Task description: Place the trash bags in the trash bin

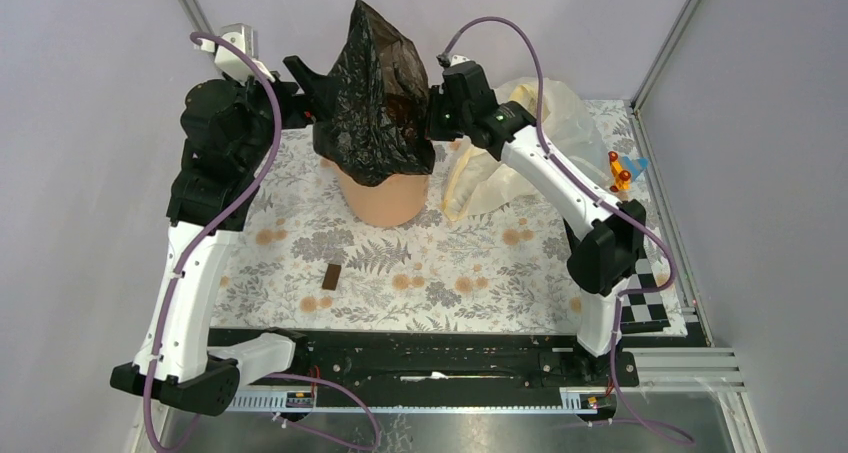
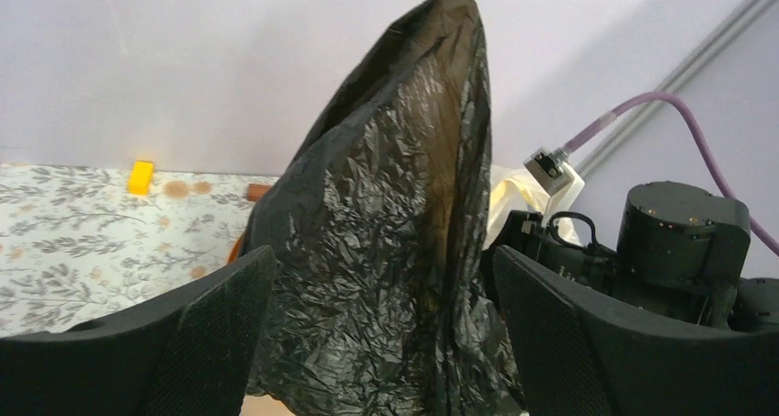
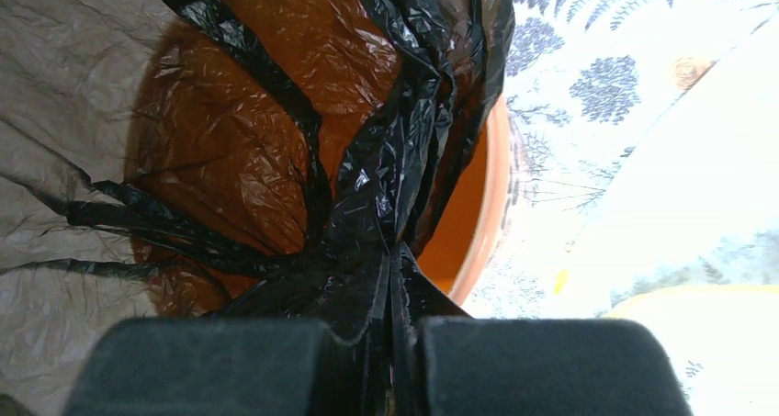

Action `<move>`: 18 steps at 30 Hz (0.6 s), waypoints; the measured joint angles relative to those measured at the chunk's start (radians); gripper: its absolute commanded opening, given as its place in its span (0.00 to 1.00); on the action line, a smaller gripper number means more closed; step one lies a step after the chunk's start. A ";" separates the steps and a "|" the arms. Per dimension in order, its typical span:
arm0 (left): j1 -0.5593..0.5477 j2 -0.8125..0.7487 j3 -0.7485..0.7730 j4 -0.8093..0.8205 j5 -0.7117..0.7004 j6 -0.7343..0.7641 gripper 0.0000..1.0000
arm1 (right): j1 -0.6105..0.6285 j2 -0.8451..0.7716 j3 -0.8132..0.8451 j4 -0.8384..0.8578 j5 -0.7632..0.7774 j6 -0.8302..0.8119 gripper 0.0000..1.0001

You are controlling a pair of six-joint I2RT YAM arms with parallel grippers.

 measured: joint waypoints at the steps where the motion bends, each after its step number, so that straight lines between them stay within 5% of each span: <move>1: 0.000 0.002 0.000 0.000 0.018 -0.005 0.88 | 0.000 -0.008 0.000 -0.003 0.010 -0.004 0.00; 18: 0.000 0.206 0.130 0.009 0.273 -0.094 0.81 | 0.000 -0.091 0.006 -0.042 0.040 -0.048 0.00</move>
